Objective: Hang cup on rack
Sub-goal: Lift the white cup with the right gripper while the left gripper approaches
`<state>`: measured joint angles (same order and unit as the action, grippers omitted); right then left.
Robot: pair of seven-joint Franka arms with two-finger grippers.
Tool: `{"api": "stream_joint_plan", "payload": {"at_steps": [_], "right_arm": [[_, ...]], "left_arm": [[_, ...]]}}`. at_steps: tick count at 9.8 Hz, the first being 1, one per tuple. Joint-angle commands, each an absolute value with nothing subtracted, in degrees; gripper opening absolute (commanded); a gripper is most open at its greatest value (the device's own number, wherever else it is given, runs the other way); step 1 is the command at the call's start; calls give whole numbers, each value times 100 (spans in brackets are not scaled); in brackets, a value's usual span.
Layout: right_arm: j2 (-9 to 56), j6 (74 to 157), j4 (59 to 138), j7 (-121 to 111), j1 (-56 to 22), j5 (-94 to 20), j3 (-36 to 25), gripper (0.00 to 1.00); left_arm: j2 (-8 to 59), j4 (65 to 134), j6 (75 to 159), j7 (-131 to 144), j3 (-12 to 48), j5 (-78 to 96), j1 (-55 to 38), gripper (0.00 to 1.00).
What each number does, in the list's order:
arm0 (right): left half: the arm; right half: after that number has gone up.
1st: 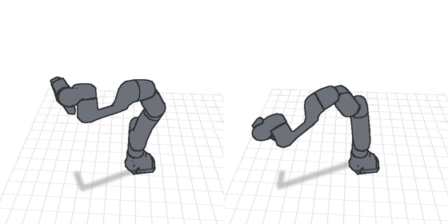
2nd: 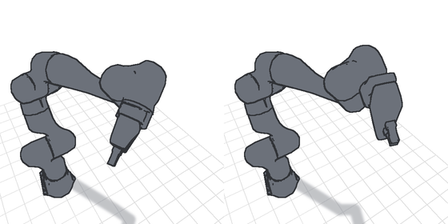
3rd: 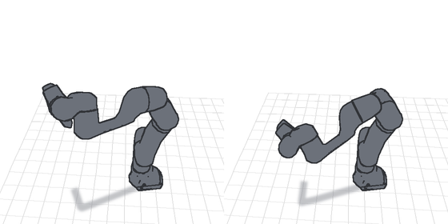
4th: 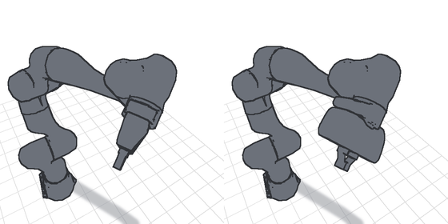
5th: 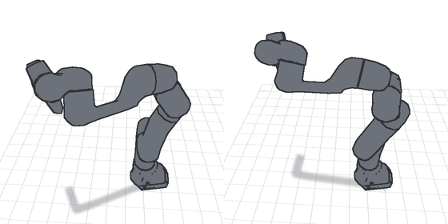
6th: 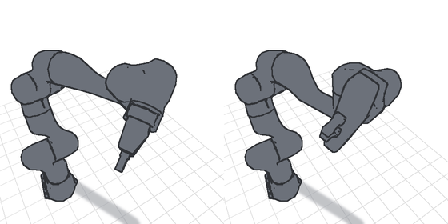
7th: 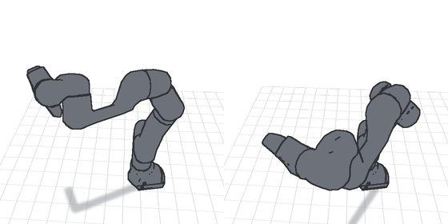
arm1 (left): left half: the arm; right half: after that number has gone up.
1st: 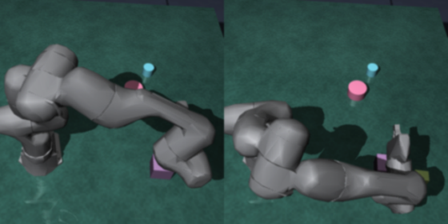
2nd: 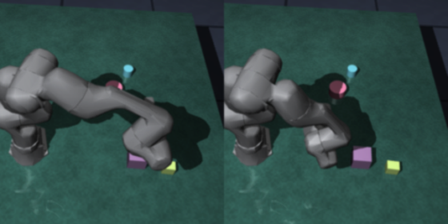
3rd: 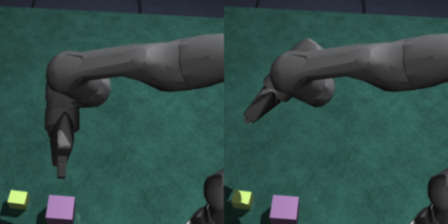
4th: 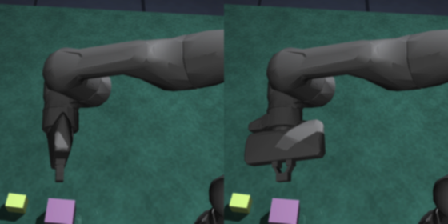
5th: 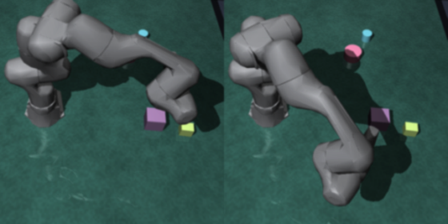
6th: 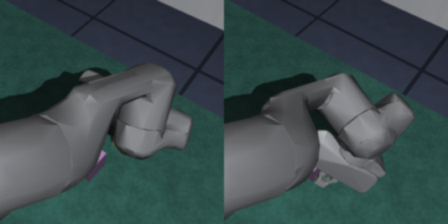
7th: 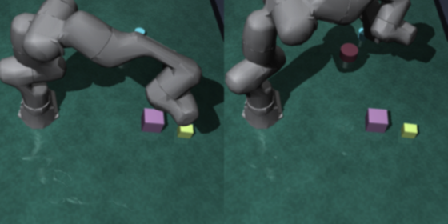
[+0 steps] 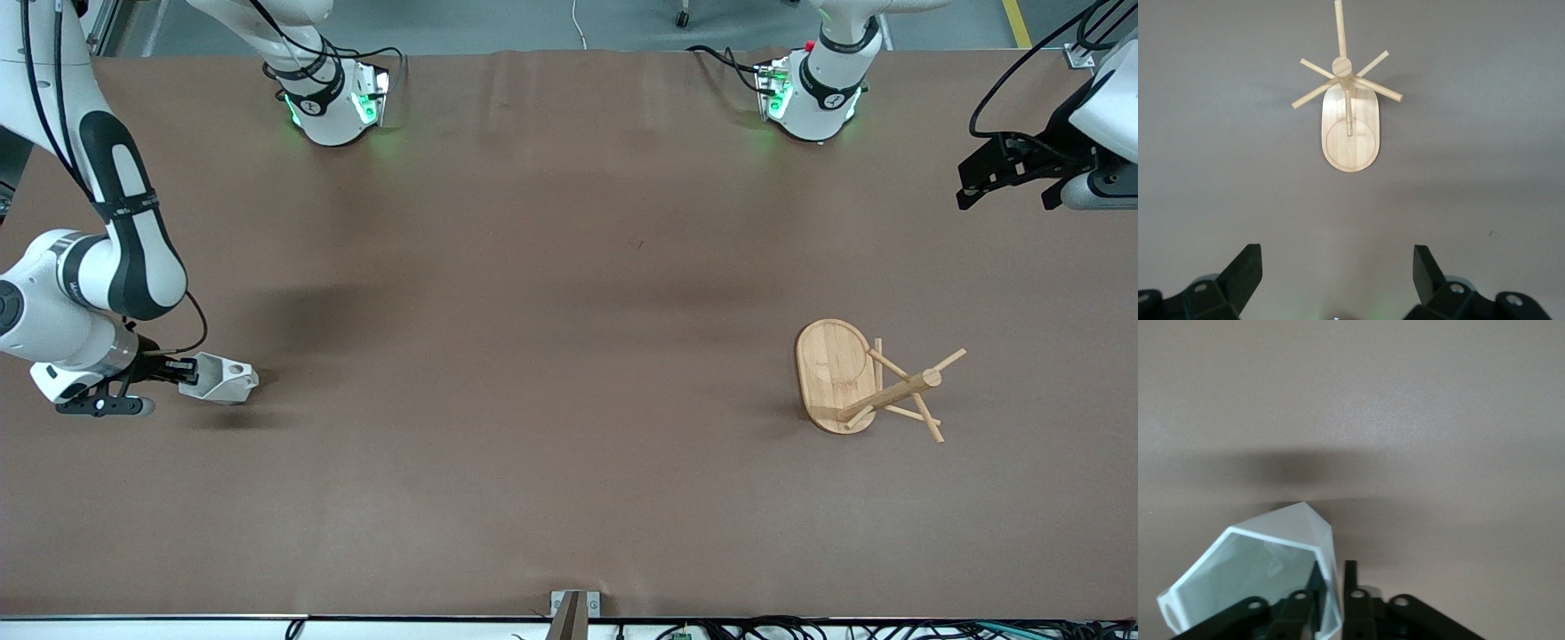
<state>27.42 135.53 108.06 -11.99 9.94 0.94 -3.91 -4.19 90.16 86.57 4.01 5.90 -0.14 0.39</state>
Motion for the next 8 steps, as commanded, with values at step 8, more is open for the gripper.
{"api": "stream_joint_plan", "payload": {"at_steps": [8], "right_arm": [[1610, 11824, 10679, -1134, 897, -1576, 376, 1]], "left_arm": [[-290, 9035, 8552, 316, 606, 9, 26, 100]]}}
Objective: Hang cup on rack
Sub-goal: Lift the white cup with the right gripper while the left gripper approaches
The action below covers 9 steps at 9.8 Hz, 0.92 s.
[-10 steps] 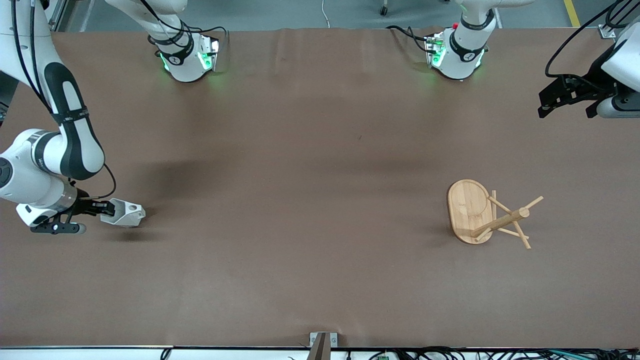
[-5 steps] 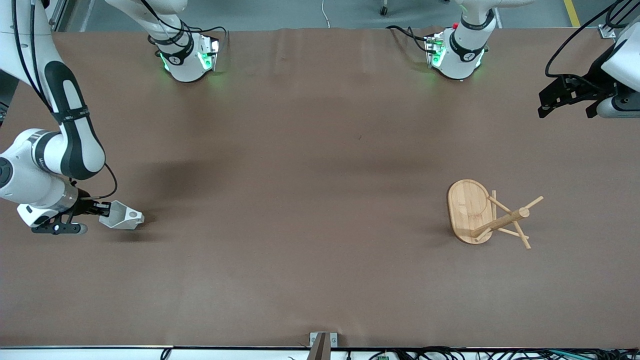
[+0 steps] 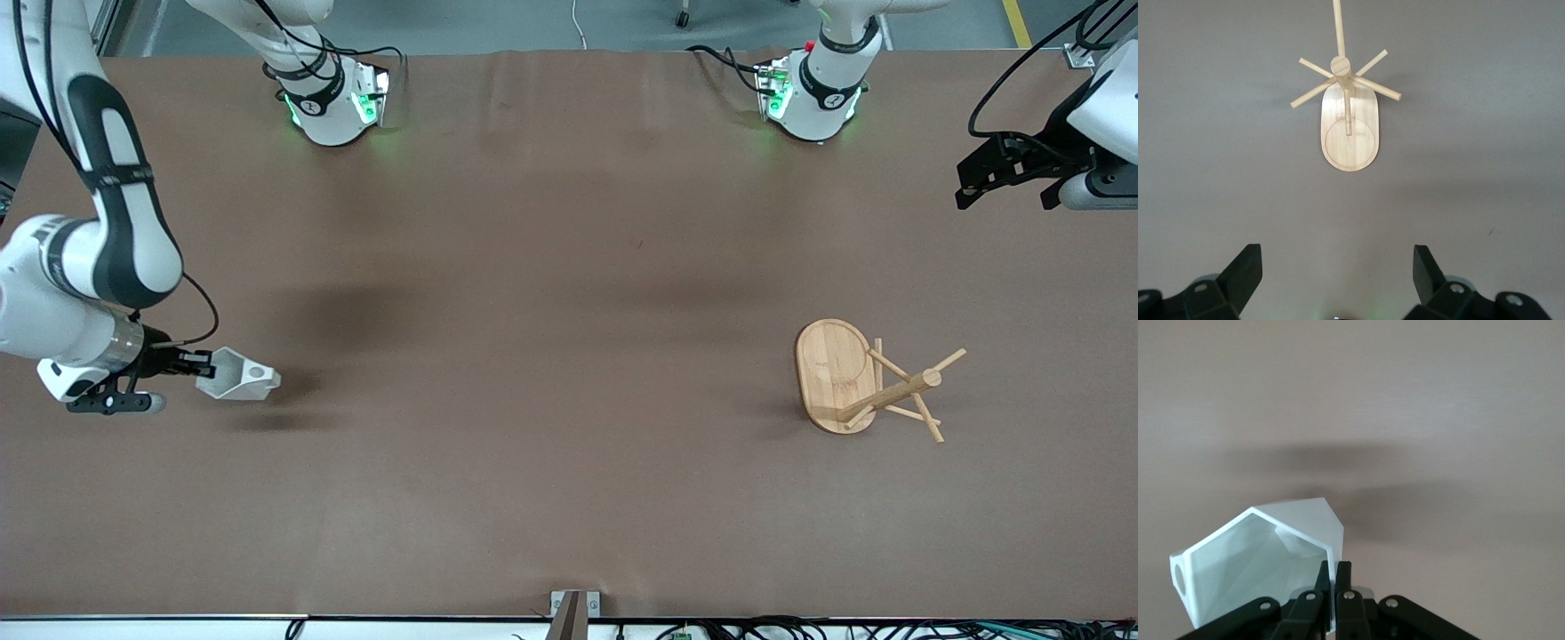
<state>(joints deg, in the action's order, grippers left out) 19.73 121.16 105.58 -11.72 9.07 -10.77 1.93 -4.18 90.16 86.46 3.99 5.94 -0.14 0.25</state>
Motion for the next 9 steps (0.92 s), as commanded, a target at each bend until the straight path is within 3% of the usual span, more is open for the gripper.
{"api": "stream_joint_plan", "payload": {"at_steps": [1, 4, 9], "right_arm": [[1417, 11491, 10679, -995, 801, -1956, 430, 1], [1003, 10786, 10696, -1019, 161, -3564, 431, 0], [1002, 10819, 10679, -984, -1000, -6103, 422, 0]], "left_arm": [[-281, 9035, 8552, 316, 606, 9, 26, 100], [-281, 9026, 8552, 316, 606, 9, 26, 100], [-281, 9035, 8543, 290, 624, 35, -61, 100]]}}
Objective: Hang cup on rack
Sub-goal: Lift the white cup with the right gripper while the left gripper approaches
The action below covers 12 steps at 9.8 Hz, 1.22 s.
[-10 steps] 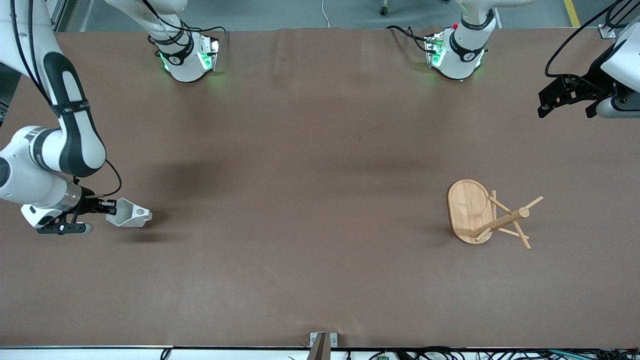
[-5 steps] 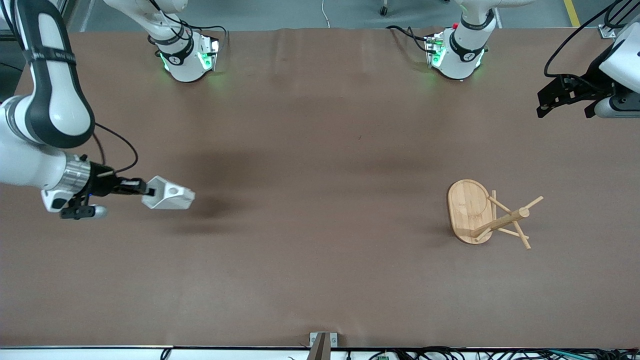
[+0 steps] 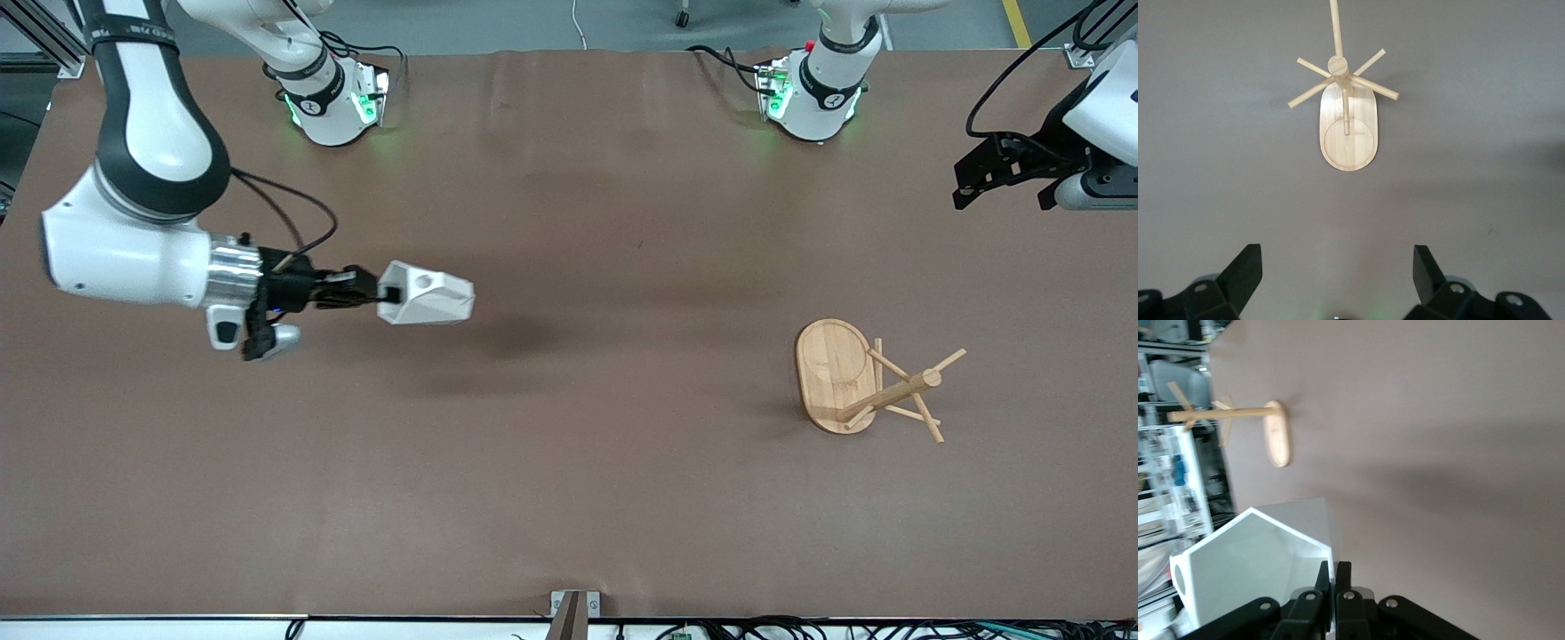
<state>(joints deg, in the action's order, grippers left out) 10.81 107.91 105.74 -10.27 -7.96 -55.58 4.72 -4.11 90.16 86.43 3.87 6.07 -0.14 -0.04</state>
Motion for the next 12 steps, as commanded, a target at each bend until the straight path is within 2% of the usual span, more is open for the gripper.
{"api": "stream_joint_plan", "payload": {"at_steps": [1, 3, 5, 9, 12], "right_arm": [[1011, 10828, 10679, -984, -1167, -6500, 422, 0], [1072, 10846, 10679, -993, -1518, -7509, 413, 0], [1220, 10837, 10600, -1037, -1661, -8118, 413, 0], [1678, 10802, 10205, -1055, -2038, -8594, 422, 0], [1889, 10784, 10239, -1474, -2196, -8981, 404, 0]], "left_arm": [[-273, 9061, 8543, 194, 624, 61, -140, 100], [-194, 9053, 8543, -314, 650, 114, -246, 100], [-71, 9053, 8543, -789, 921, 281, -272, 100], [-53, 9026, 8604, -800, 1818, 666, -325, 100], [-35, 8922, 8858, -800, 2599, 668, -325, 100]]}}
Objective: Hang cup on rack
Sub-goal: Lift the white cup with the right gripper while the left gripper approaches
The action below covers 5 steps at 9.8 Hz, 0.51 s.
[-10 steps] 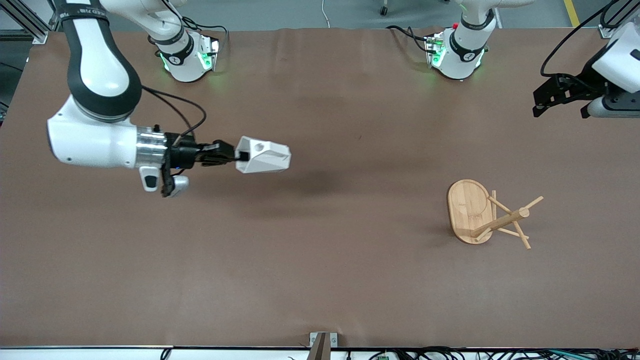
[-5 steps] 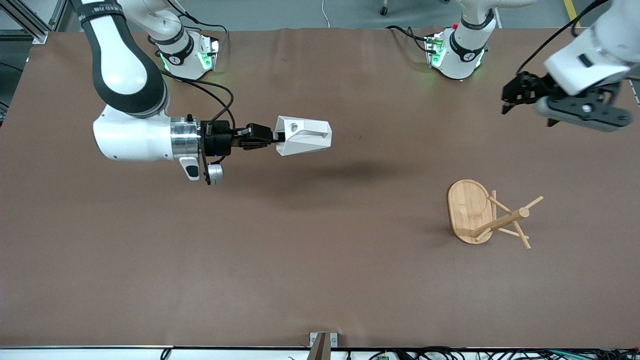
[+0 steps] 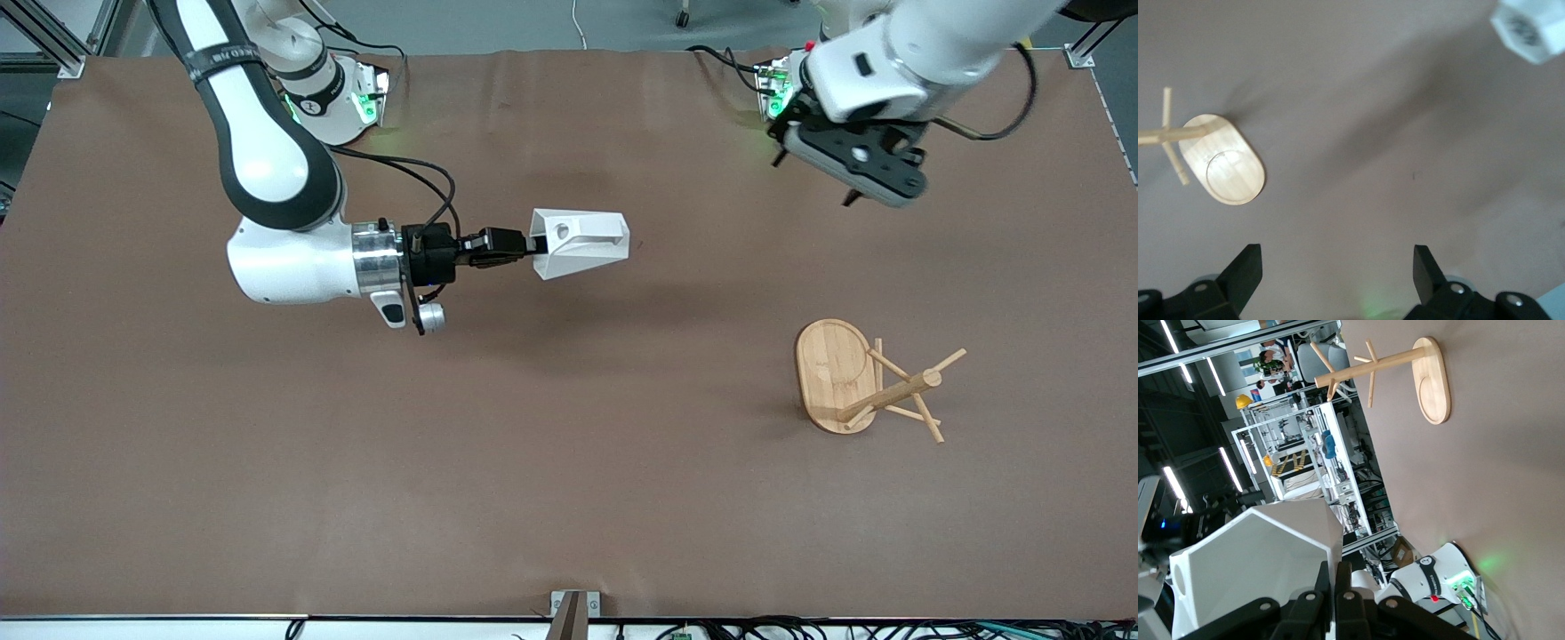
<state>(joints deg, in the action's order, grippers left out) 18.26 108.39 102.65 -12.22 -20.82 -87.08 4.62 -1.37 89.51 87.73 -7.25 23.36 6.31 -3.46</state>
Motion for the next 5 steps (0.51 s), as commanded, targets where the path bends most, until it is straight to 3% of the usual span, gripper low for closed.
{"api": "stream_joint_plan", "payload": {"at_steps": [1, 5], "right_arm": [[1942, 10784, 10248, -1503, -2232, -8982, 396, 0], [1942, 10381, 10283, -1529, -2294, -8982, 247, 0]], "left_arm": [[-26, 8895, 8955, -835, 2836, 677, -316, 100], [113, 8789, 9797, -1148, 3532, 659, -325, 100]]}}
